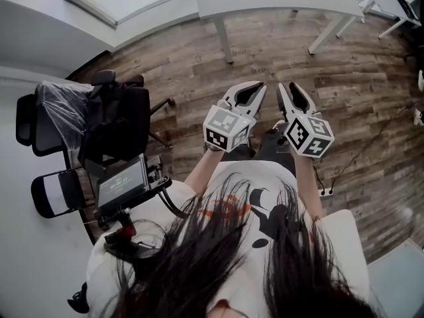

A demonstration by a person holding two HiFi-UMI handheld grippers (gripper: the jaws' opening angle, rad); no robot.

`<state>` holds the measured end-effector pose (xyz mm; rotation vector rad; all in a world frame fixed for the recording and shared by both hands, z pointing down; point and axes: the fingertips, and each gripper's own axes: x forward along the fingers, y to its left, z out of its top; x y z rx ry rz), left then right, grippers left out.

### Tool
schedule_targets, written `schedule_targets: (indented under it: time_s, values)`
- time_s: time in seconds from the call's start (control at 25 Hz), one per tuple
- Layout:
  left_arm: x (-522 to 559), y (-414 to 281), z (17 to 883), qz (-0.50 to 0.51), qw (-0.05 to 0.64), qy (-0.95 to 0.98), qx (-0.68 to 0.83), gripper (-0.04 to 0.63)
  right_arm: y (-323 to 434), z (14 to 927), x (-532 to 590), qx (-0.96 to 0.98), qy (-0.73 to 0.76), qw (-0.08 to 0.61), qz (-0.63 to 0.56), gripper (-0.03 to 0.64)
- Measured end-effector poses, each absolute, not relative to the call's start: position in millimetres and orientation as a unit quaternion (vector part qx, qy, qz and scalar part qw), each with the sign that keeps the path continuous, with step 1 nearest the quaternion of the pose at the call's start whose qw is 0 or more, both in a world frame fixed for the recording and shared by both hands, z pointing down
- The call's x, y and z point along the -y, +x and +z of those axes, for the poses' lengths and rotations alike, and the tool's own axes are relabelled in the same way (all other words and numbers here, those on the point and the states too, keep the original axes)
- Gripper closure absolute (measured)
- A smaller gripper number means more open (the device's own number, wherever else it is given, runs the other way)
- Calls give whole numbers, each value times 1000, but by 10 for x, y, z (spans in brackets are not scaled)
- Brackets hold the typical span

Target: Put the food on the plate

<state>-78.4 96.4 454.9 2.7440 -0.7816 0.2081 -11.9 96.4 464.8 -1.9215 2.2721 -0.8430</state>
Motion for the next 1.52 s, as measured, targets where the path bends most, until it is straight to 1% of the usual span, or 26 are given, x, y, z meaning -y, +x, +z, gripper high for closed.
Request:
schedule_targets:
  time_s: [0.16,0.52,0.8,0.88,1.08,1.52]
  values:
    - [-1265,-607,4448,74,134,949,277,589,52,4524,-1270,-742,-615,26,-266,453]
    - [-1139,-692,4368,71,124,944,298,589,-11,4513,-1213,-748,-607,19,-267,453]
    - [-1195,-644,4397,66,148,941,296,589,-47,4529,-1231,-752,-600,-3,-274,453]
    - [-1326,-520,4394,64,149,942,295,589,38,4527,-1345,-755,-596,-6,-273,453]
    - [-1893,26,4335,67,127,941,308,589,561,4481,-1897,-769,-583,10,-262,453]
    - [-2121,215,4308,71,115,936,324,589,723,4463,-2152,-784,-565,10,-257,453]
